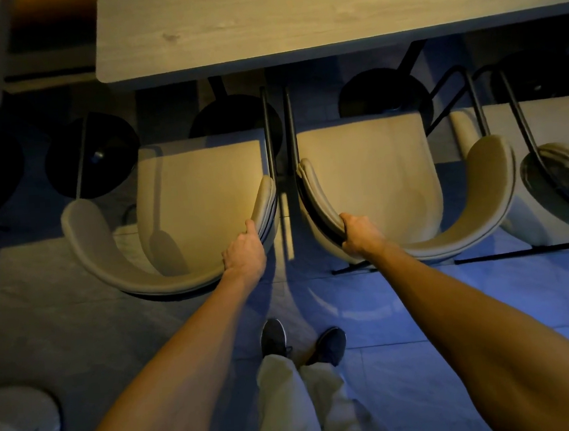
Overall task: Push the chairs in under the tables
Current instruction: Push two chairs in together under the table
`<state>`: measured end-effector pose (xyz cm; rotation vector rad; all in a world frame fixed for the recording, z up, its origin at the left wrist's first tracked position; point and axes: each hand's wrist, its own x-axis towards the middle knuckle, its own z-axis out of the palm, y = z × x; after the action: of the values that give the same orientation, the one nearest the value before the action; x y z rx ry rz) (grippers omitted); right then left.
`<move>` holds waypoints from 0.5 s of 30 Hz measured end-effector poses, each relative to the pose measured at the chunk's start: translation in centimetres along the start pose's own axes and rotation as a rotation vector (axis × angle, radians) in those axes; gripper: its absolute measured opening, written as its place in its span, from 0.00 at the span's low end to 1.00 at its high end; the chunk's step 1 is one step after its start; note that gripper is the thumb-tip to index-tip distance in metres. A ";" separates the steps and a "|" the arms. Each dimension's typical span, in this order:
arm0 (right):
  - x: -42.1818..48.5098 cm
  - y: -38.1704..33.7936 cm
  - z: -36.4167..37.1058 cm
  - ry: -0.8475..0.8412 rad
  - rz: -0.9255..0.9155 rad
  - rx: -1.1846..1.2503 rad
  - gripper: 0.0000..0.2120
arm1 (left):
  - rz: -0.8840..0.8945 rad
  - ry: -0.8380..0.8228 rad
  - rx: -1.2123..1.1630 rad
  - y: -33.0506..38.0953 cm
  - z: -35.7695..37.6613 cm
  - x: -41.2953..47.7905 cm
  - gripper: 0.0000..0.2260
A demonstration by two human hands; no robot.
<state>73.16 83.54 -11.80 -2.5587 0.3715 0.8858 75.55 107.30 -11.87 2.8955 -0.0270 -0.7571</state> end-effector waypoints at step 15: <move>-2.3 -2.7 -4.6 -0.041 0.044 -0.080 0.20 | 0.207 -0.010 0.219 0.2 -5.5 0.0 0.11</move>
<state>74.87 84.12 -6.22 -2.6093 0.3887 0.9864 78.24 107.85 -7.06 3.0263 -0.4289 -0.7743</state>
